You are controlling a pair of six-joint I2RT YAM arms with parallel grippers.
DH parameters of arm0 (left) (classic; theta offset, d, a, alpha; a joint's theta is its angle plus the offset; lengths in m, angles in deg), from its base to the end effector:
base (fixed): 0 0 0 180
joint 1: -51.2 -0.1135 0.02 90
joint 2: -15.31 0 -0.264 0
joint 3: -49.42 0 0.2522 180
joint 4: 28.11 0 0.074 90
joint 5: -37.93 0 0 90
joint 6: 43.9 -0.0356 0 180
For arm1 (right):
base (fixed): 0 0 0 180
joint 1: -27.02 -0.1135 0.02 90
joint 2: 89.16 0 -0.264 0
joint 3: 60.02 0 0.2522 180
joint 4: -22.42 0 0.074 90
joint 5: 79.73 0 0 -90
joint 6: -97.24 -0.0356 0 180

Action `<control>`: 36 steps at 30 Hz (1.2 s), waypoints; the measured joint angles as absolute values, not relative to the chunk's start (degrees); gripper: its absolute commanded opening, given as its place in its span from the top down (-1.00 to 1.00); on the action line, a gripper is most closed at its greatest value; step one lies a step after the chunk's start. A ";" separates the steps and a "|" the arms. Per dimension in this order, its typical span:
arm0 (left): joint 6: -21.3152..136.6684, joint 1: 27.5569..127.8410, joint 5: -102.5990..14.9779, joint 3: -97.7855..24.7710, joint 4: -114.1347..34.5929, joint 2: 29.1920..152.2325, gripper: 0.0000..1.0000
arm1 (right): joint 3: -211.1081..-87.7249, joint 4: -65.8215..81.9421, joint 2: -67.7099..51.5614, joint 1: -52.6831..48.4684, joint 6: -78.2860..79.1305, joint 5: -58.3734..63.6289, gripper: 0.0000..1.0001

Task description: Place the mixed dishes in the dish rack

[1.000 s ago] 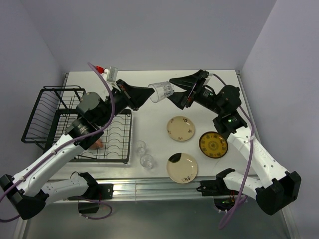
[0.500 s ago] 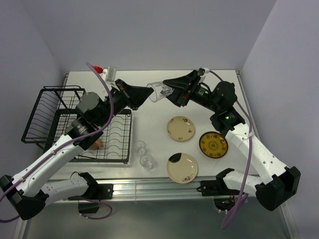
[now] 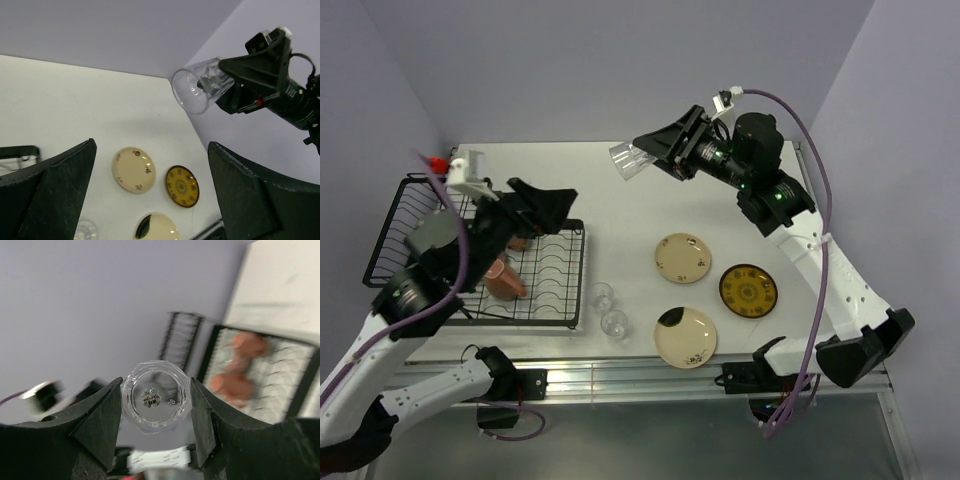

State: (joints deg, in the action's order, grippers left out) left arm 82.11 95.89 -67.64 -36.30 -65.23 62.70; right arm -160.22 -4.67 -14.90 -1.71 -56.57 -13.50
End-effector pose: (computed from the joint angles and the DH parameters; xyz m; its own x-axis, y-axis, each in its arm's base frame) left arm 0.1115 -0.0969 0.4665 -0.2740 -0.5256 -0.8054 0.4025 0.6979 -0.5924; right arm 0.2402 0.1480 0.4758 -0.7196 0.5420 -0.4340 -0.3343 0.2774 0.9007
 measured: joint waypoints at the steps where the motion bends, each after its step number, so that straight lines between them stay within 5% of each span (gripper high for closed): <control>1: 81.91 95.95 -69.09 -37.13 -67.00 61.65 -0.99 | -160.96 -5.76 -14.00 -1.97 -54.26 -12.06 1.00; 17: 82.59 96.04 -76.78 -38.84 -86.67 51.49 -0.91 | -172.85 -14.83 15.55 -25.12 -23.22 9.86 1.00; 36: 83.81 96.04 -72.87 -39.03 -87.76 52.82 -0.90 | -181.15 -12.69 32.12 -28.53 -10.35 17.80 1.00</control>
State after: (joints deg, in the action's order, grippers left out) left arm 83.81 96.04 -72.87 -39.03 -87.76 52.82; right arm -181.15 -12.69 32.12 -28.53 -10.35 17.80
